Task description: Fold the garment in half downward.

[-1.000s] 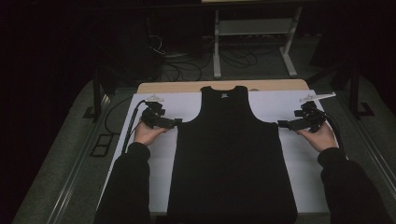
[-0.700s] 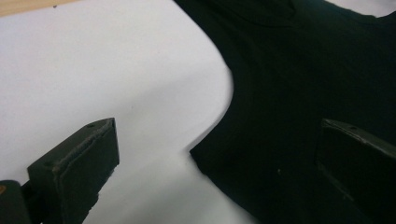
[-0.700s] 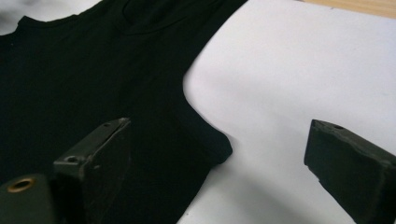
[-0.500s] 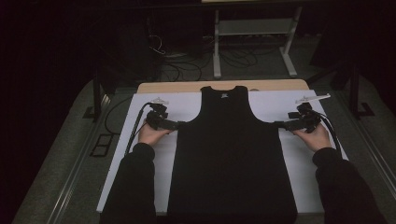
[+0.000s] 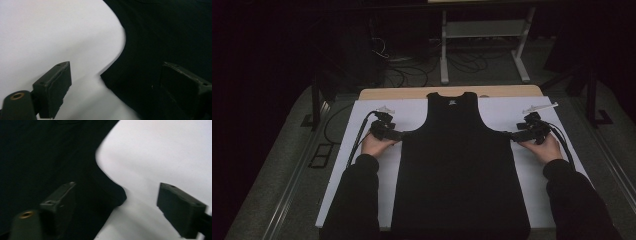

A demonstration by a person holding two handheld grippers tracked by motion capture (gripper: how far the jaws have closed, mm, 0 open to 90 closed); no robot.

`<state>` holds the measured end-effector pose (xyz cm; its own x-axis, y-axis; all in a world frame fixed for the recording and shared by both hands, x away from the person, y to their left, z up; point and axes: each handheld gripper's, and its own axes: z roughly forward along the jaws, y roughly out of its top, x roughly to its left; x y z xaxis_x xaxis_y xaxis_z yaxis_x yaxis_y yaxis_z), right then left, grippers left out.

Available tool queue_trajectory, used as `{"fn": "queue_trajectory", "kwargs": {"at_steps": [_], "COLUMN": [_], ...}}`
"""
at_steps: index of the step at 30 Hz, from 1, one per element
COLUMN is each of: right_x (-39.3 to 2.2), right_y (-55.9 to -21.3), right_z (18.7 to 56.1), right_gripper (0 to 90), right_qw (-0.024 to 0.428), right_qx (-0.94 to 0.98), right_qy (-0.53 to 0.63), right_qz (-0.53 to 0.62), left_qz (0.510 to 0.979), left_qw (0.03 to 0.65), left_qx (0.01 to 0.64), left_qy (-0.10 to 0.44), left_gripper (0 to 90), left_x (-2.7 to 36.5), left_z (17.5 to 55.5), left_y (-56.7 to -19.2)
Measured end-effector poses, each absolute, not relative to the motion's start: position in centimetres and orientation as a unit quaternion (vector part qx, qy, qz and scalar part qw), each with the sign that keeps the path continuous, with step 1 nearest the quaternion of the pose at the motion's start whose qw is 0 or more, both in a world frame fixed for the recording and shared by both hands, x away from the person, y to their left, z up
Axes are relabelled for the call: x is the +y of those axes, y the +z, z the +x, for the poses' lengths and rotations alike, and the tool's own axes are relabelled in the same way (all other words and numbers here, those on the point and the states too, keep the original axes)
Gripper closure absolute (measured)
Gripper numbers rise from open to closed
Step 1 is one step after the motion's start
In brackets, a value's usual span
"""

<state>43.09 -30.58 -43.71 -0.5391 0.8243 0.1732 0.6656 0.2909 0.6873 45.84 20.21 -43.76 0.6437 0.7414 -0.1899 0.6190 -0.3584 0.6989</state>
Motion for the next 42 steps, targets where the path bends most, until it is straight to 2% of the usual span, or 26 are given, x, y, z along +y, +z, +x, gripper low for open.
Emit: {"fn": "queue_trajectory", "kwargs": {"at_steps": [3, 14, 19, 29, 39, 42], "right_x": [-30.5, -30.3, -30.0, -29.9, -29.7, -29.9], "right_y": [-43.9, -44.6, -44.9, -44.8, -44.8, -44.8], "right_z": [43.2, 43.3, 43.3, 43.3, 43.4, 43.4], "right_gripper": [21.3, 41.6, 45.4, 64.4, 79.7, 81.8], "right_qw": [0.111, 0.106, 0.103, 0.103, 0.098, 0.091], "right_qx": [0.797, 0.789, 0.793, 0.795, 0.800, 0.799], "right_qy": [0.364, 0.352, 0.346, 0.349, 0.344, 0.345], "right_qz": [0.469, 0.492, 0.491, 0.485, 0.482, 0.483], "left_qz": [0.821, 0.826, 0.831, 0.837, 0.833, 0.834], "left_qw": [0.384, 0.374, 0.361, 0.357, 0.345, 0.338], "left_qx": [0.417, 0.416, 0.415, 0.407, 0.420, 0.420], "left_qy": [0.073, 0.072, 0.078, 0.083, 0.106, 0.116], "left_gripper": [12.1, 17.0, 21.7, 40.8, 66.8, 75.7], "left_x": [20.2, 19.7, 19.5, 19.0, 18.9, 18.7], "left_z": [45.9, 45.9, 45.8, 45.6, 45.6, 45.6], "left_y": [-43.9, -44.2, -44.4, -44.4, -44.3, -44.3]}}
